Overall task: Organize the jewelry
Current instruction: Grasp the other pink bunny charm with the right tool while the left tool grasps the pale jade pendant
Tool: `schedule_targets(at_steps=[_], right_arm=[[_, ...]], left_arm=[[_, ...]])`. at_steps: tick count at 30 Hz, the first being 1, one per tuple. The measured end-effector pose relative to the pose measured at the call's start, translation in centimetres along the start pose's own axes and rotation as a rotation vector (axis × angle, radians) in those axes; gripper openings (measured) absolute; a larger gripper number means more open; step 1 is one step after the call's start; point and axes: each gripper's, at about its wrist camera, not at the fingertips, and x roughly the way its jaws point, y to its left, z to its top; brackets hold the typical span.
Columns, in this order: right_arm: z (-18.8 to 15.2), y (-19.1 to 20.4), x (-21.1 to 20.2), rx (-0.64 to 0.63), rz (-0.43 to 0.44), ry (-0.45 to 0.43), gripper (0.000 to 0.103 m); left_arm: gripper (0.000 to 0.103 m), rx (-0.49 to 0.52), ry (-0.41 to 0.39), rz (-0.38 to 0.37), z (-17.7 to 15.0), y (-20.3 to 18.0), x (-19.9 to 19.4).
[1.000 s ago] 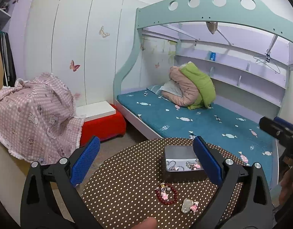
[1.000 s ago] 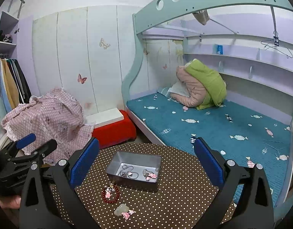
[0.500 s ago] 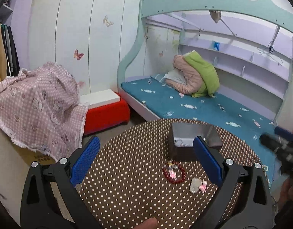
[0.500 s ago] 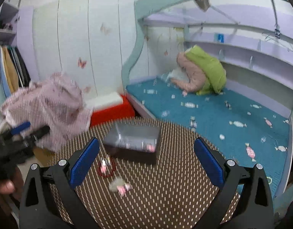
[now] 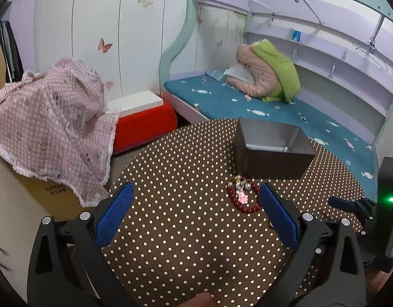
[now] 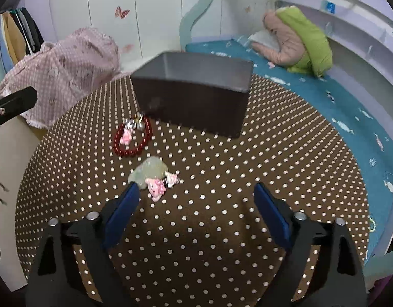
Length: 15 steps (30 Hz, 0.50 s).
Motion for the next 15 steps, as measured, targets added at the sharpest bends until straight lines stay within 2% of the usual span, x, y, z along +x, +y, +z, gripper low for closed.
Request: schedule_targets(at_steps=[2, 9, 13, 15], right_arm=[[-0.1, 0.3, 0.6, -0.018, 0.007, 0.017, 0.07], [-0.1, 1.4, 1.9, -0.062, 0.017, 0.013, 0.065], [0.3, 1.2, 1.9, -0.07, 0.009, 0.002, 0.041], [0.2, 0.7, 2.0, -0.064, 0.009, 0.0, 0.036]], left_arm=[[0.098, 0.001, 0.013, 0.004, -0.3, 0.0, 0.4], [0.098, 0.01, 0.043, 0.004, -0.9, -0.4, 1.5], [0.098, 0.021, 0.056, -0.005, -0.9, -1.0, 2.0], [0.098, 0.029, 0.06, -0.01, -1.0, -1.3, 2.2]])
